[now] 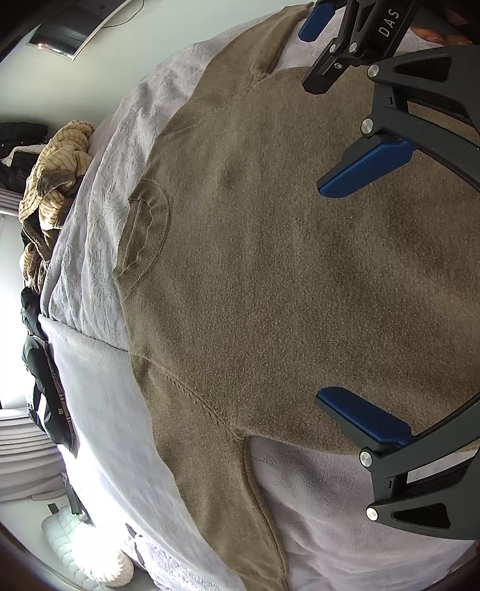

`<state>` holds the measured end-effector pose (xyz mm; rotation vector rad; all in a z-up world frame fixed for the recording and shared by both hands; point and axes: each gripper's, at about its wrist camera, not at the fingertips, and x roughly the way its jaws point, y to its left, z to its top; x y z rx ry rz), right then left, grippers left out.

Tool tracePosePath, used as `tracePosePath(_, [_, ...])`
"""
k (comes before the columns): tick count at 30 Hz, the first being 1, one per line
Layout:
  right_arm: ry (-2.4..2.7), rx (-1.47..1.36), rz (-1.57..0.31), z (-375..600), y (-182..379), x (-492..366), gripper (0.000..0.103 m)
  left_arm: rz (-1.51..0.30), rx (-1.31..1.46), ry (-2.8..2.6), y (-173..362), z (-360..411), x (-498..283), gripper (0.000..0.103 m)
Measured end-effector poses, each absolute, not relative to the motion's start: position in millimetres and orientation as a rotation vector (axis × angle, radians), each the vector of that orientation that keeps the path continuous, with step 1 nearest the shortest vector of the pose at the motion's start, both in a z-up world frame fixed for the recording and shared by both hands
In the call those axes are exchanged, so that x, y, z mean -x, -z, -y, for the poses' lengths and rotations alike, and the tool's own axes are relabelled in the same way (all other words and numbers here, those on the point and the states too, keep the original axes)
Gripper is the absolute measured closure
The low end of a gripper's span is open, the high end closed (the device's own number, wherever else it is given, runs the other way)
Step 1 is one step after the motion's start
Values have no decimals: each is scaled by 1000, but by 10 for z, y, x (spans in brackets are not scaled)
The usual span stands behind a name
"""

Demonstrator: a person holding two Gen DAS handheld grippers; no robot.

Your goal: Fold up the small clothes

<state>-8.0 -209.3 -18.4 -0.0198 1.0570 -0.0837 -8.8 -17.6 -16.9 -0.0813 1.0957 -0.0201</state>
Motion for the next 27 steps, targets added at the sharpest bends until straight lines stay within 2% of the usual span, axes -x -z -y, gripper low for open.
tracePosePath(27, [72, 8, -1068, 2048, 206, 77, 0, -1099, 83, 16, 204, 178, 98, 0])
